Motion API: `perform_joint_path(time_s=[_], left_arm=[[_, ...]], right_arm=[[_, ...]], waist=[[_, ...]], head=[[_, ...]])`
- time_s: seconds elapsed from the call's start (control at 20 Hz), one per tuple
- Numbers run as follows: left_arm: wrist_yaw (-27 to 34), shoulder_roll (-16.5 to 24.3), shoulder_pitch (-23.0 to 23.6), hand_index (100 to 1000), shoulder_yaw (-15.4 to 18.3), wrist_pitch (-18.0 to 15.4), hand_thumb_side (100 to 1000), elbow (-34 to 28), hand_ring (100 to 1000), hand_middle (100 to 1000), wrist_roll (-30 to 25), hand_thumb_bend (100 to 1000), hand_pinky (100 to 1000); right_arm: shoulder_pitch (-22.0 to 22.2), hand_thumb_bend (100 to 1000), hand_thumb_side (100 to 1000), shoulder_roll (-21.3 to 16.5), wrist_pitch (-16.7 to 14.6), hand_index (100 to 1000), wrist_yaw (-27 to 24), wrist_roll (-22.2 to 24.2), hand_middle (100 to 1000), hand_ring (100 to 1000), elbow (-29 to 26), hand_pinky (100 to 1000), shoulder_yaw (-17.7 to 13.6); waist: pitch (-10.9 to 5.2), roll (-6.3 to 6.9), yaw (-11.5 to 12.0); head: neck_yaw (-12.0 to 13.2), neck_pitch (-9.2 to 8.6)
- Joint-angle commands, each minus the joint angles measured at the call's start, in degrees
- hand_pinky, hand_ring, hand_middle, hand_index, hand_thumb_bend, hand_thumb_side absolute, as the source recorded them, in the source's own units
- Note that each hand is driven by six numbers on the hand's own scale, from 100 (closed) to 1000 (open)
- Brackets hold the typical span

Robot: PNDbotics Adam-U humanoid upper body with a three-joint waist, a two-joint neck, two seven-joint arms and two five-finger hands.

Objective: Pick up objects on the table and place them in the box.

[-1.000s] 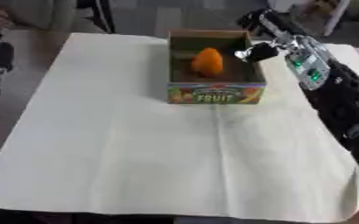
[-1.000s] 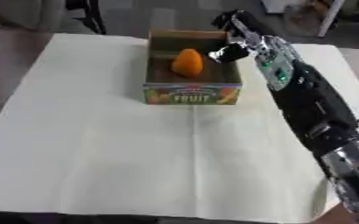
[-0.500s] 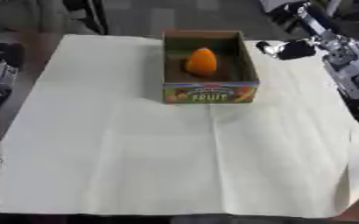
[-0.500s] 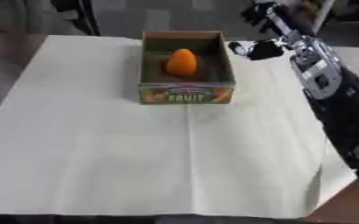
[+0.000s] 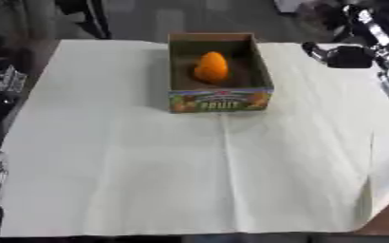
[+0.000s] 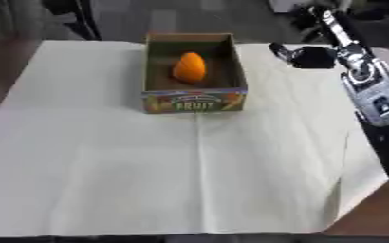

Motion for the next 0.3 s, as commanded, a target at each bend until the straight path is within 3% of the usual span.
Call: perform_joint_path(time_s=[0.05, 0.3], left_arm=[[-0.4, 1.3, -0.4, 722, 0.5, 0.2, 386, -0.5, 610, 584, -0.3, 664, 613], [-0.2, 1.2, -0.4, 722, 0.4, 0.4, 386, -0.6, 610, 584, -0.9, 659, 613]], right_arm=[[0.6, 438, 238, -1.9, 0.5, 785, -3.9, -1.6, 642, 723, -2.8, 600, -1.7], [2.6, 437, 237, -1.3, 0.9, 782, -6.3, -2.8, 637, 721, -4.3, 596, -2.4]], waist=[[-0.65, 0.13, -0.1], [-0.55, 0.14, -0.6]], head=[[0.2, 0.35], [0.3, 0.35]])
